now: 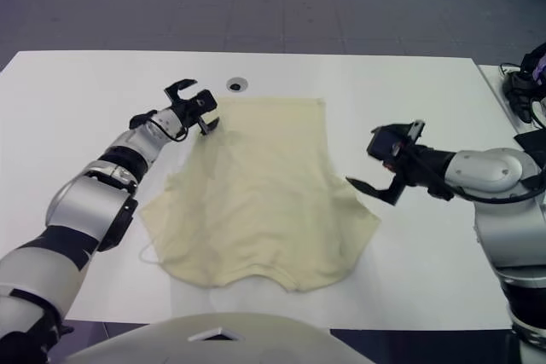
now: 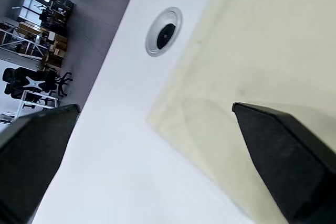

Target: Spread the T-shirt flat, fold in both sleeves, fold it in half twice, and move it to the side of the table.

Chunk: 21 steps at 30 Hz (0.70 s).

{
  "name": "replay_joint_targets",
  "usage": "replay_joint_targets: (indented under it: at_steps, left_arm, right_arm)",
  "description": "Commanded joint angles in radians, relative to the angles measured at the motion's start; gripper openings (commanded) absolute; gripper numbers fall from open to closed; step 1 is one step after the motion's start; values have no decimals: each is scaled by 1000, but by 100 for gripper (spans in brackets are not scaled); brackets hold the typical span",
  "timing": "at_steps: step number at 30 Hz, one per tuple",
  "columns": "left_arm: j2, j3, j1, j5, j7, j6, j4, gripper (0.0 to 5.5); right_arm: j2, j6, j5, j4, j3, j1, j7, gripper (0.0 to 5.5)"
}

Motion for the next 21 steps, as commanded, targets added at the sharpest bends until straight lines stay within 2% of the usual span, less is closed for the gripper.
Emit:
replay_joint_targets:
  at_steps: [1,4,5,8,11,15,21]
  left_arm:
    - [118,72,-48,-57,-80,-192,-103,540]
    - [241,191,156,-217,-208,-224,-421,540]
    - [272,242,290,-288,-241,-151,-607,540]
    - [316,402,791,-474,-247,164,-1237,540]
    - [283,533,1171,-576,-202,392,-1651,540]
    - [233,620,1437,-639,-168,544,-1888,540]
    - [240,623,1566,-655,-185,627,-1959,540]
  right_arm:
    - [163,126,69,-50,-115,87,-120,538]
    - [336,159,102,-111,-208,204,-238,538]
    - [380,159,111,-140,-230,247,-265,538]
    - [489,170,139,-209,-267,366,-318,492]
    - [549,159,130,-243,-284,489,-348,440]
    - [596,136,121,-235,-288,580,-370,379]
    - [626,82,92,-232,-256,644,-409,293]
